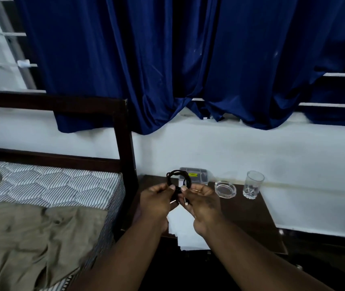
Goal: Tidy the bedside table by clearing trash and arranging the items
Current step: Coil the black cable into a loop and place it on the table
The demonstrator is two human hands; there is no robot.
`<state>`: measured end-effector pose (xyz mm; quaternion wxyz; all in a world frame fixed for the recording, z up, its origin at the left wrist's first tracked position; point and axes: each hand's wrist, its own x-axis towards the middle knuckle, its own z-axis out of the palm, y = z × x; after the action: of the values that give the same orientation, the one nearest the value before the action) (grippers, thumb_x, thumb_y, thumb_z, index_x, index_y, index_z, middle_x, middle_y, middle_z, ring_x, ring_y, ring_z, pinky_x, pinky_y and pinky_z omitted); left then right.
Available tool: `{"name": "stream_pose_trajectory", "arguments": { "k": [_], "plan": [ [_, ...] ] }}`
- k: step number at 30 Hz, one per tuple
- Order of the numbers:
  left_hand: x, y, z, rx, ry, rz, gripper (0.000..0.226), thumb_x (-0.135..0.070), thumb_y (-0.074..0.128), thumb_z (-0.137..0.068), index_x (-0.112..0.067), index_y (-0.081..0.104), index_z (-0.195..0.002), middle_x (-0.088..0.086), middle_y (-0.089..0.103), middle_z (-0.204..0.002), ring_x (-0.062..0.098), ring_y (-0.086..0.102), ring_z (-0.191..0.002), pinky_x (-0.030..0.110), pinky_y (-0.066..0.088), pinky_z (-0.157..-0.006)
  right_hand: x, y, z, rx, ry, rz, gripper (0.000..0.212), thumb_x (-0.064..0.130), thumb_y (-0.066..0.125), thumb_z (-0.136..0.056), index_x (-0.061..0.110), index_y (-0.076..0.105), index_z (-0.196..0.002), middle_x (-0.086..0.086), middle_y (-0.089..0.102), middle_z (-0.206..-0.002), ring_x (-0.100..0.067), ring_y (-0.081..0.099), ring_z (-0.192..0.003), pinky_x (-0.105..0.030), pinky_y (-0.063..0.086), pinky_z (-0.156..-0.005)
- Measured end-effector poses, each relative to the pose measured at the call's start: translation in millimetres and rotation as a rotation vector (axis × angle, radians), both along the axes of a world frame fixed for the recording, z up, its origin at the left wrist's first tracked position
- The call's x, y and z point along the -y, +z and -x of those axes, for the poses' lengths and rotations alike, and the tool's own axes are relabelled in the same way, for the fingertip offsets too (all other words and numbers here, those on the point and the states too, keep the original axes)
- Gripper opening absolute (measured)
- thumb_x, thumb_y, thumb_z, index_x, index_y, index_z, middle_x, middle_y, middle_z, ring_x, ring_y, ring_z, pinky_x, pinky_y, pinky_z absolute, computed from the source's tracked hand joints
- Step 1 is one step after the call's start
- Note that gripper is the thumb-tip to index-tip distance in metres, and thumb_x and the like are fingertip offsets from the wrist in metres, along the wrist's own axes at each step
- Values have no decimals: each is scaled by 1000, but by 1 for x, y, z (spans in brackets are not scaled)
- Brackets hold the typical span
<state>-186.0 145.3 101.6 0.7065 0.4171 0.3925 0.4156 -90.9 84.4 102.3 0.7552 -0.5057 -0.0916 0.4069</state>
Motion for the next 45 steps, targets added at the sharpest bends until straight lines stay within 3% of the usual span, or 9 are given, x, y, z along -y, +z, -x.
{"name": "stream_pose_trajectory", "arguments": {
  "k": [5,9,12,14,20,26,30,37,45],
  "plan": [
    [-40,-35,-2,-85,132,51,15,6,71,-89,-6,74,-80,12,77,-70,19,74,-58,30,61,-51,-44,-29,2,-26,33,126,28,-5,77,-84,-3,63,-108,-23,69,-101,-31,69,-87,-29,63,-65],
    [-79,-61,-5,-145,164,88,12,4,73,-88,5,73,-100,29,75,-97,39,76,-85,48,65,-72,-82,-51,-3,-32,74,219,22,-2,79,-83,5,65,-98,-21,70,-100,-28,69,-81,-24,56,-51],
    [-109,-78,-7,-169,157,115,12,2,75,-87,3,72,-99,24,76,-91,34,77,-78,35,63,-57,-113,-72,-11,-23,87,268,29,1,82,-82,3,65,-105,-19,72,-101,-23,70,-75,-21,53,-46],
    [-129,-87,-10,-184,162,132,11,3,76,-86,0,72,-96,24,75,-91,34,77,-77,32,62,-54,-135,-86,-16,4,89,287,39,4,84,-81,-3,63,-114,-22,72,-106,-30,72,-84,-27,55,-54],
    [-195,-129,-32,-288,181,130,21,2,76,-87,6,70,-106,29,74,-102,44,75,-93,53,63,-83,-202,-135,-27,115,30,345,39,9,87,-79,1,63,-108,-8,68,-83,-14,63,-65,-22,53,-54],
    [-245,-172,-50,-527,157,37,28,-8,82,-83,-4,73,-110,20,76,-98,34,77,-86,51,64,-82,-250,-182,-42,236,8,450,35,9,88,-76,7,59,-95,-13,67,-83,-21,65,-66,-39,62,-67],
    [-262,-190,-57,-685,164,-75,29,-16,84,-81,-9,76,-108,14,77,-101,27,75,-90,43,63,-87,-268,-204,-45,336,-2,542,35,15,90,-74,16,56,-82,-11,69,-83,-33,74,-85,-51,62,-79],
    [-275,-202,-55,-882,123,-220,33,-24,84,-81,-12,78,-111,8,80,-103,21,75,-95,37,61,-90,-281,-212,-48,632,59,709,39,33,90,-73,12,69,-99,-10,75,-100,-27,73,-94,-41,59,-87],
    [-274,-199,-54,-978,128,-293,36,-30,80,-84,-13,77,-116,10,78,-111,25,73,-104,36,58,-94,-286,-211,-49,620,77,715,46,29,88,-76,9,71,-114,-14,75,-111,-29,73,-103,-42,58,-94]
  ]
}}
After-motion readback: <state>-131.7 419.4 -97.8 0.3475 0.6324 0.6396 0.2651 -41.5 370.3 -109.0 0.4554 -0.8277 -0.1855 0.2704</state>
